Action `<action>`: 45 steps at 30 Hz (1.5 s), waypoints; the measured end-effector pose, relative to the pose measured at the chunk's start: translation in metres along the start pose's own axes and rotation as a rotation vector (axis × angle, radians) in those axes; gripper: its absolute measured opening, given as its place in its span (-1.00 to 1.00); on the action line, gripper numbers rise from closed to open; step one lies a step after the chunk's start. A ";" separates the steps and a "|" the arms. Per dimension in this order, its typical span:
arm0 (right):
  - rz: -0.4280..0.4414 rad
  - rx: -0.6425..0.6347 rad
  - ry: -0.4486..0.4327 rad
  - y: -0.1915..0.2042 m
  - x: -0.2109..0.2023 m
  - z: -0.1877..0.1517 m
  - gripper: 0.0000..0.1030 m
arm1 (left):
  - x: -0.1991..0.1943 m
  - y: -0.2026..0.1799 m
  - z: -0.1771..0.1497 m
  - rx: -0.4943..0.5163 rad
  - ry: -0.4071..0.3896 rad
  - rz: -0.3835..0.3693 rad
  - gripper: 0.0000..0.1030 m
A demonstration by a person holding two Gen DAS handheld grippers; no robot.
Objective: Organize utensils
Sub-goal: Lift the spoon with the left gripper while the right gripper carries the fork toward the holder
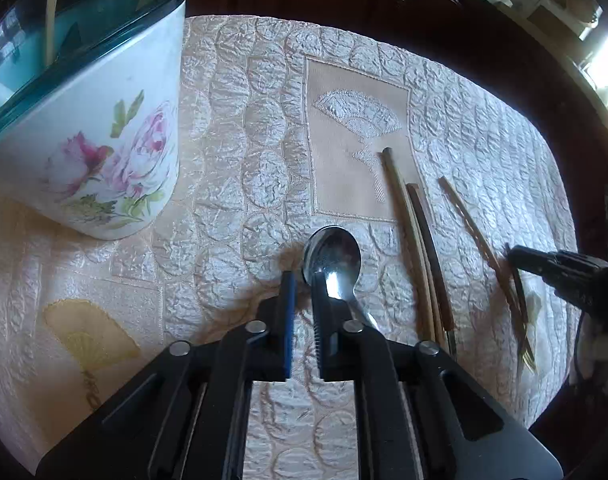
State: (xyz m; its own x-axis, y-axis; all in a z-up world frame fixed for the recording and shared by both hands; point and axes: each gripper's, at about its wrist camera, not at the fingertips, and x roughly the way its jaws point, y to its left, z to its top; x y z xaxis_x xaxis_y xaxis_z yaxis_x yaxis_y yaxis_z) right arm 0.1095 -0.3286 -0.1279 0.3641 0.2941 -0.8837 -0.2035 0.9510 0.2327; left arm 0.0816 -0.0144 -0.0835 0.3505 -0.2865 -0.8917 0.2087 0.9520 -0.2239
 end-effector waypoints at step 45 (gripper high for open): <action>0.177 -0.052 -0.276 0.082 -0.099 0.011 -0.90 | -0.118 0.020 -0.011 0.019 -0.204 -0.059 -0.98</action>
State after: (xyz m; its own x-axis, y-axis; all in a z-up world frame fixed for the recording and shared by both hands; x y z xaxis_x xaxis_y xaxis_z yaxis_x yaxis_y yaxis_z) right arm 0.0671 -0.2788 -0.0171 0.5501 0.4755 -0.6865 -0.3289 0.8790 0.3453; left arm 0.0350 0.0396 0.0126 0.5145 -0.3597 -0.7784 0.2510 0.9312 -0.2644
